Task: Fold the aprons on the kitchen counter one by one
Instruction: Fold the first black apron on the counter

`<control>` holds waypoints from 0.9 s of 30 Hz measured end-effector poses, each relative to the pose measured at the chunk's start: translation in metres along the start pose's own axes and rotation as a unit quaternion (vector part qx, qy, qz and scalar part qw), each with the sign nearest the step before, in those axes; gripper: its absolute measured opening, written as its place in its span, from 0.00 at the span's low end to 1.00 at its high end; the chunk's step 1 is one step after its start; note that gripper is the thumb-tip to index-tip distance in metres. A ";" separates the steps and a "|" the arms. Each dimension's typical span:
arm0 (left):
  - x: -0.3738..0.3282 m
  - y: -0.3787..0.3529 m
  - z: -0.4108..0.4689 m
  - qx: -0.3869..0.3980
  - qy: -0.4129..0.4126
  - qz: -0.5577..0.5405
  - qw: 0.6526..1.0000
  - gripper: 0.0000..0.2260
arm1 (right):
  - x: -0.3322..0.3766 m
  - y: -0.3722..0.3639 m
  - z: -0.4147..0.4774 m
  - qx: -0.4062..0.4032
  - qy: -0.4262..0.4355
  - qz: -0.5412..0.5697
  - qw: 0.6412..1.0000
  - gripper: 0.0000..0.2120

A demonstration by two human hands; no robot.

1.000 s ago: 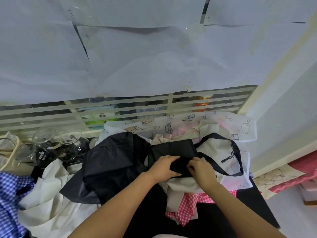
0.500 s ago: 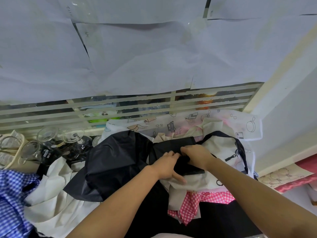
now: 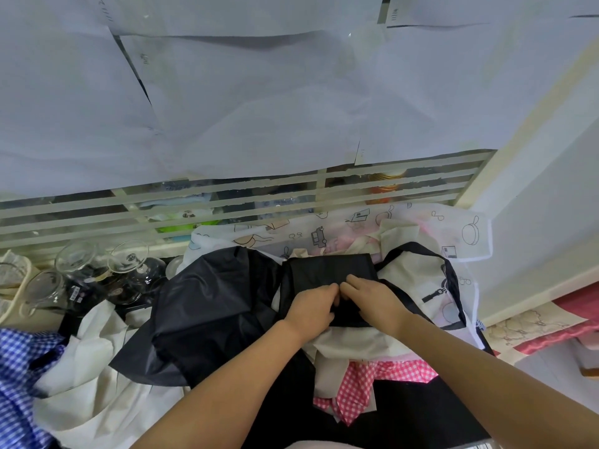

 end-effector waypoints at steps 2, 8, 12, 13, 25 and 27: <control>0.001 -0.009 -0.006 0.007 -0.011 0.029 0.999 0.10 | 0.002 -0.008 -0.012 -0.003 0.017 0.010 1.000 0.27; 0.020 -0.027 -0.025 -0.006 -0.007 0.078 0.997 0.09 | 0.000 -0.025 -0.052 0.028 0.039 -0.001 0.999 0.21; 0.023 -0.031 -0.027 0.048 -0.009 0.028 0.998 0.16 | -0.003 -0.032 -0.054 0.061 0.002 -0.029 0.998 0.37; 0.024 -0.032 -0.028 0.060 -0.007 0.012 0.998 0.19 | -0.002 -0.033 -0.050 0.059 -0.014 -0.020 0.998 0.40; 0.046 0.001 -0.006 0.099 0.108 -0.147 0.978 0.11 | -0.042 -0.016 -0.036 0.019 -0.276 0.345 0.897 0.06; 0.055 0.010 0.004 0.076 0.144 -0.217 0.962 0.09 | -0.048 -0.016 -0.032 -0.038 -0.332 0.370 0.867 0.04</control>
Point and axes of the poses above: each hand's wrist, its own z-axis towards the middle knuckle, its own y-axis out of the back of the hand, x = y × z, the point moved 4 cm from there along z, towards the middle knuckle, and after that the axes turned 4 degrees about -x, right-handed, at the moved point
